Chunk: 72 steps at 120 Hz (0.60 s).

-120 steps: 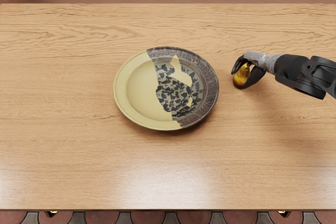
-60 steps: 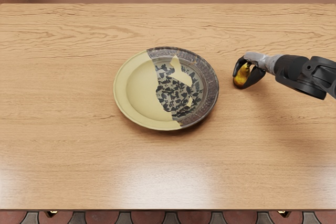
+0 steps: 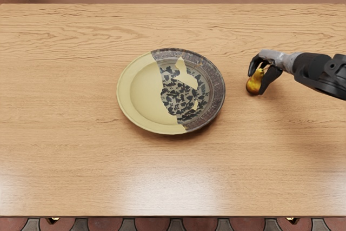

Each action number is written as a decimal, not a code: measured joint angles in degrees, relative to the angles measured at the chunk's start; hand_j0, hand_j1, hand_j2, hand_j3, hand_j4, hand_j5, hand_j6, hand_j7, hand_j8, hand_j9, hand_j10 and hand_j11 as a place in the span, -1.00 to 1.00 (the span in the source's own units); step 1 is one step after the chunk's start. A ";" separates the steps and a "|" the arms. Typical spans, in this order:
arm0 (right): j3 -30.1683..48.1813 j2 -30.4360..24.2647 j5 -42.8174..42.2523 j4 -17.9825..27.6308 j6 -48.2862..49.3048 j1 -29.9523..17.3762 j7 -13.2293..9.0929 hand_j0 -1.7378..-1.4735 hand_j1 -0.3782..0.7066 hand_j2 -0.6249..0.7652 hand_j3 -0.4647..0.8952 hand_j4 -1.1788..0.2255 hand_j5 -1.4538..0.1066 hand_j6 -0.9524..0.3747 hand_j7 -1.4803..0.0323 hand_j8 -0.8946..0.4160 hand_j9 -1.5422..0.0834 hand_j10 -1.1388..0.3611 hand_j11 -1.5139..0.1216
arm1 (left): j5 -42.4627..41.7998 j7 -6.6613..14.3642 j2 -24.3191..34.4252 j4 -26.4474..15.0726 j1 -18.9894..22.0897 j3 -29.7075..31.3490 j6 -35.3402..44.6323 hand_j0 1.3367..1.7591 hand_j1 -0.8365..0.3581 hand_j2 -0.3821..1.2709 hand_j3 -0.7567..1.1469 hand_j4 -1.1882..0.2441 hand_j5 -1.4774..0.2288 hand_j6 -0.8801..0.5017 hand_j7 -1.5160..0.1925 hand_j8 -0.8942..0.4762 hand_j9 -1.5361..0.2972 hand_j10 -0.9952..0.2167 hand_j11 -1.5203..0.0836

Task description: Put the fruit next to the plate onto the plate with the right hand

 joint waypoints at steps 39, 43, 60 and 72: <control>1.59 -4.44 1.20 5.13 1.27 0.83 -0.53 -0.40 0.40 0.74 -0.32 -0.49 -0.66 -0.22 -0.51 -0.27 -0.53 -0.58 -0.57 | -0.02 0.01 0.00 -0.01 0.00 -0.21 0.00 0.52 0.96 -0.53 -0.20 0.64 0.71 0.26 0.76 0.29 0.66 0.62 0.88; 1.64 -4.89 1.33 5.60 1.40 0.94 -0.60 -0.40 0.40 0.74 -0.32 -0.49 -0.66 -0.20 -0.52 -0.29 -0.53 -0.59 -0.57 | -0.02 0.01 0.00 -0.01 0.00 -0.21 0.00 0.52 0.96 -0.53 -0.20 0.64 0.71 0.26 0.76 0.29 0.66 0.62 0.88; 1.79 -7.82 2.78 8.75 1.67 1.89 -1.69 -0.39 0.32 0.66 -0.32 -0.52 -0.65 -0.31 -0.53 -0.40 -0.53 -0.61 -0.57 | -0.02 0.00 0.00 -0.01 0.00 -0.23 0.00 0.52 0.96 -0.53 -0.20 0.64 0.71 0.26 0.76 0.29 0.66 0.62 0.88; 1.81 -9.21 4.51 11.03 2.37 3.17 -3.10 -0.39 0.31 0.68 -0.32 -0.52 -0.65 -0.33 -0.54 -0.42 -0.53 -0.62 -0.57 | -0.02 0.00 0.00 -0.01 0.25 -0.30 0.00 0.52 0.96 -0.53 -0.21 0.64 0.71 0.26 0.76 0.29 0.66 0.62 0.87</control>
